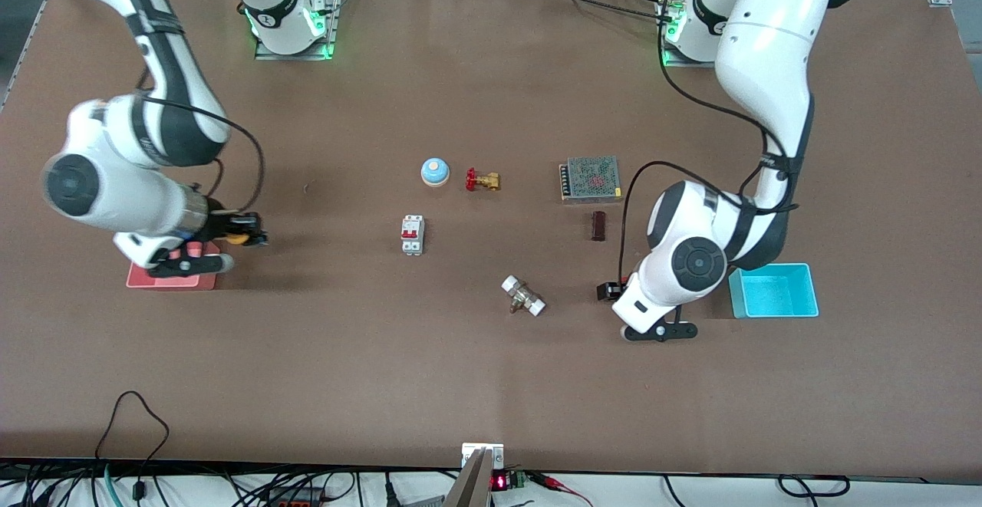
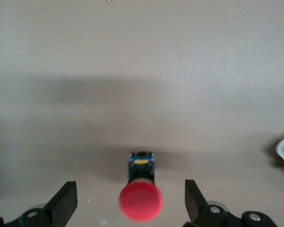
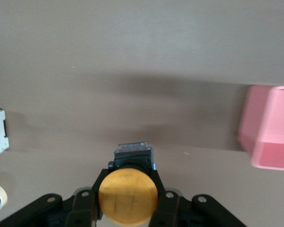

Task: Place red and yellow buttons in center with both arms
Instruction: 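Carry the yellow button with the right gripper while the left gripper releases red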

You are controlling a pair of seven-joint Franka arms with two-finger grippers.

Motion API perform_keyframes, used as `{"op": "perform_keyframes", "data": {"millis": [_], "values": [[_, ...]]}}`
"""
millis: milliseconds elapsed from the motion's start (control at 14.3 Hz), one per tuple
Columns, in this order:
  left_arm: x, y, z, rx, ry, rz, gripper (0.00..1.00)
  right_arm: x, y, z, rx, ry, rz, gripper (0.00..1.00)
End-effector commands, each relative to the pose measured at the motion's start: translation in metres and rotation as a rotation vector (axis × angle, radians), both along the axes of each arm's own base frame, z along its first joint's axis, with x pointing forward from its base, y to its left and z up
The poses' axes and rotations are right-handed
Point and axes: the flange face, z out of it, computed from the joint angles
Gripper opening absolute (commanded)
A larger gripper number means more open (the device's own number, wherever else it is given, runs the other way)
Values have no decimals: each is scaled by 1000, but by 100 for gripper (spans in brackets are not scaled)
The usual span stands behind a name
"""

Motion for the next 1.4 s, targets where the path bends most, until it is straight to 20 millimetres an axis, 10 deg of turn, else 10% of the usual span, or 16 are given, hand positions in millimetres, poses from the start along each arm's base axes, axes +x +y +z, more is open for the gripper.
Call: {"op": "perform_keyframes", "data": {"millis": [0, 420, 839, 1189, 1329], "values": [[-3, 27, 78, 26, -26, -17, 100, -5, 27, -35, -18, -9, -25, 7], [-17, 90, 223, 96, -138, -274, 100, -9, 61, -87, -98, -40, -36, 7], [-58, 162, 289, -19, 105, -359, 100, -9, 69, -106, -72, -73, -47, 13], [-85, 163, 282, 69, 100, -303, 100, -8, 67, -109, -72, -68, -52, 89], [-104, 175, 269, 74, 5, -296, 100, -5, 65, -102, -70, -80, -50, 100]]}}
